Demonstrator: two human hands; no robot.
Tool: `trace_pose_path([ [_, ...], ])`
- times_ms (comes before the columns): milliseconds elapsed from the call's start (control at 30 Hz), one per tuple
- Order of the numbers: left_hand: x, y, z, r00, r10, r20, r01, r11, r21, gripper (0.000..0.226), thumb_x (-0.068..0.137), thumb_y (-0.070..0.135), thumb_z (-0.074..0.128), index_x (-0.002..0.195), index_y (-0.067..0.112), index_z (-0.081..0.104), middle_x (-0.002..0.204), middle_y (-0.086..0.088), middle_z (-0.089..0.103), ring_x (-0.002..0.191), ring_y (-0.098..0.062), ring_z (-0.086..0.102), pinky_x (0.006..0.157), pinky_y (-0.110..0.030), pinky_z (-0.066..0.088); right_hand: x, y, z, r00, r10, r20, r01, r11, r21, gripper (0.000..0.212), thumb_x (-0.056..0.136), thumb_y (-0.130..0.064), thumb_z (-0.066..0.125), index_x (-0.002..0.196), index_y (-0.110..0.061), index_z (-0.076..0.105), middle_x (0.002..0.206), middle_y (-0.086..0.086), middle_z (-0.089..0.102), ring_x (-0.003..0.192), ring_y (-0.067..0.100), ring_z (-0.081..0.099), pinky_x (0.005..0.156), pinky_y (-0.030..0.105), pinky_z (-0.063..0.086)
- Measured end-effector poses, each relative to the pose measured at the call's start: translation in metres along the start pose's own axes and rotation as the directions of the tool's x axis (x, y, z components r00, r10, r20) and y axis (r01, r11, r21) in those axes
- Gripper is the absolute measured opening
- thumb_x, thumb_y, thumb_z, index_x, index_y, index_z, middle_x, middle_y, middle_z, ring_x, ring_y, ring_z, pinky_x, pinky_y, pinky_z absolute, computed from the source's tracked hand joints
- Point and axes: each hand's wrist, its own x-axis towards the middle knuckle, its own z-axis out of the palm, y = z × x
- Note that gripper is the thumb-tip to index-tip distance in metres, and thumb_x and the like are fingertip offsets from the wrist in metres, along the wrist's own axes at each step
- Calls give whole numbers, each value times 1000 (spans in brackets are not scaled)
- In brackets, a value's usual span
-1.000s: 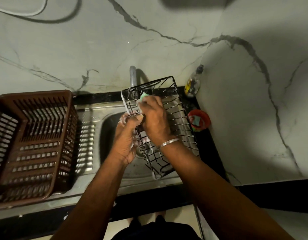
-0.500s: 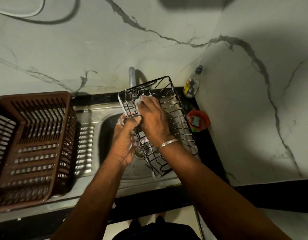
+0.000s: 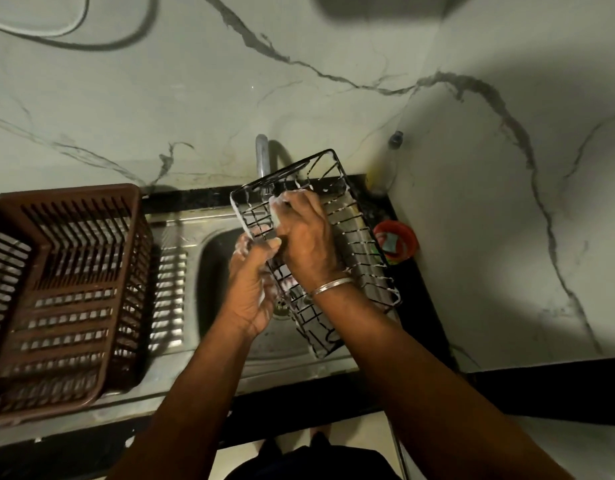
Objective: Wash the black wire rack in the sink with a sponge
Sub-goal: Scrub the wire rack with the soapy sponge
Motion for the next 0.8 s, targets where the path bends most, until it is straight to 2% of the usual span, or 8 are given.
trace_pose_path([
  [133, -2, -3, 0, 1000, 30, -5, -30, 999, -25, 53, 83, 19, 75, 133, 7, 59, 127, -16, 73, 116, -27, 68, 81, -42, 62, -5, -5, 1, 965, 256, 53, -250, 963, -101, 67, 81, -12, 82, 143, -13, 57, 142, 18, 52, 121, 33, 56, 91, 43, 57],
  [233, -5, -11, -2, 999, 36, 19, -35, 997, -66, 58, 84, 13, 73, 138, 0, 57, 117, -8, 76, 109, -23, 70, 83, -38, 61, -2, -10, -1, 963, 239, 126, -238, 971, -21, 62, 82, -10, 79, 140, -11, 59, 141, 19, 50, 116, 34, 59, 86, 45, 59],
  [333, -6, -15, -7, 999, 3, 32, 0, 995, -102, 82, 78, 18, 84, 148, -7, 48, 127, -16, 69, 120, -32, 64, 102, -51, 49, 3, -7, -3, 962, 206, 181, -224, 971, 82, 55, 83, -7, 79, 135, -10, 63, 140, 18, 49, 115, 31, 58, 80, 31, 57],
  [433, -6, -17, -11, 997, -8, 72, 18, 990, -141, 101, 74, 28, 95, 153, -7, 44, 139, -23, 64, 133, -38, 58, 111, -56, 47, 7, -6, -2, 968, 122, 220, -144, 986, 84, 55, 80, -1, 81, 132, -6, 63, 136, 18, 51, 114, 30, 59, 80, 33, 61],
  [533, -8, -11, -14, 991, -57, 125, 79, 981, -175, 93, 72, 58, 94, 146, 11, 61, 150, -24, 56, 127, -40, 59, 95, -51, 57, 12, -1, -6, 978, -5, 209, -17, 995, 103, 57, 76, 0, 84, 129, -5, 64, 135, 17, 51, 118, 28, 58, 91, 37, 61],
  [600, -7, -6, -20, 985, -77, 155, 112, 967, -230, 89, 69, 71, 89, 136, 16, 68, 150, -25, 56, 131, -44, 54, 106, -67, 44, 16, 1, -9, 974, -84, 210, 69, 995, 77, 55, 77, -2, 83, 128, -6, 63, 136, 16, 49, 121, 26, 55, 98, 35, 58],
  [667, -5, 4, -27, 982, -66, 176, 114, 955, -275, 96, 69, 74, 85, 137, 10, 64, 145, -24, 61, 132, -45, 59, 105, -78, 43, 18, 2, -13, 957, -160, 242, 162, 987, 14, 51, 79, -4, 77, 128, -6, 62, 138, 17, 47, 120, 26, 52, 101, 36, 55],
  [800, -2, 23, -41, 984, -115, 133, 130, 985, -117, 97, 64, 69, 93, 137, 11, 65, 140, -22, 66, 119, -40, 68, 94, -69, 58, 17, 9, -19, 918, -277, 285, 284, 959, 19, 51, 78, -5, 77, 128, -7, 62, 135, 16, 48, 117, 25, 52, 100, 34, 54],
])
